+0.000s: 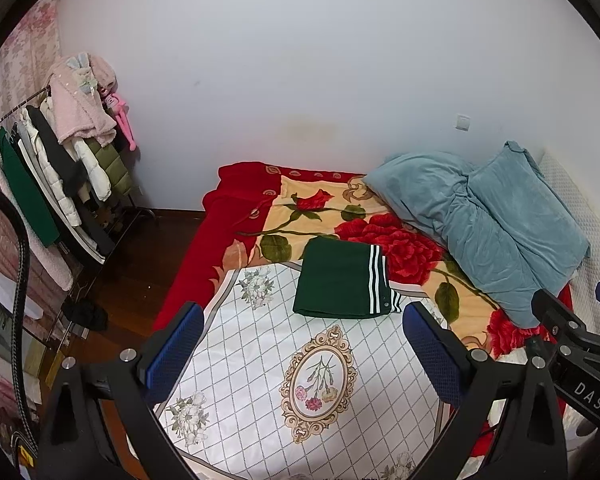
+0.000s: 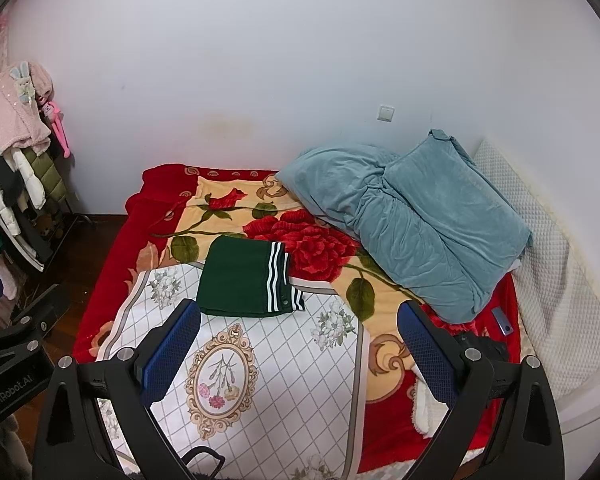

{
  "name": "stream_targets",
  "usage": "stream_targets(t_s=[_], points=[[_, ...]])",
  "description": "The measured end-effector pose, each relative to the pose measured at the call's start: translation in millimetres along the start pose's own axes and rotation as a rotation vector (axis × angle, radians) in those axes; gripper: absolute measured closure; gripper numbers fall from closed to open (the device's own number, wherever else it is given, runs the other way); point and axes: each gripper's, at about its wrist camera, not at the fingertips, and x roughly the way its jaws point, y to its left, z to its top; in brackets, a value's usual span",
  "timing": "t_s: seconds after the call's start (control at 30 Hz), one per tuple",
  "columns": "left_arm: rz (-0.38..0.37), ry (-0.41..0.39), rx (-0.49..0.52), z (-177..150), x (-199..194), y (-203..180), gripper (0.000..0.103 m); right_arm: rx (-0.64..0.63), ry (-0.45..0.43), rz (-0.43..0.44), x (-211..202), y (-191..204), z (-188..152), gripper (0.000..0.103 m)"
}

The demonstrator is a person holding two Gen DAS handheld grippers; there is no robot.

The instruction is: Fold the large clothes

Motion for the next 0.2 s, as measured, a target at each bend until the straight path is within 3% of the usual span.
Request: stream_targets(t_s=[0.2], points=[[-0.003, 0.0, -0.002, -0.3, 0.1, 1.2, 0.002, 0.003, -0.001, -0.003, -1.6, 1.7, 0.2, 0.003]])
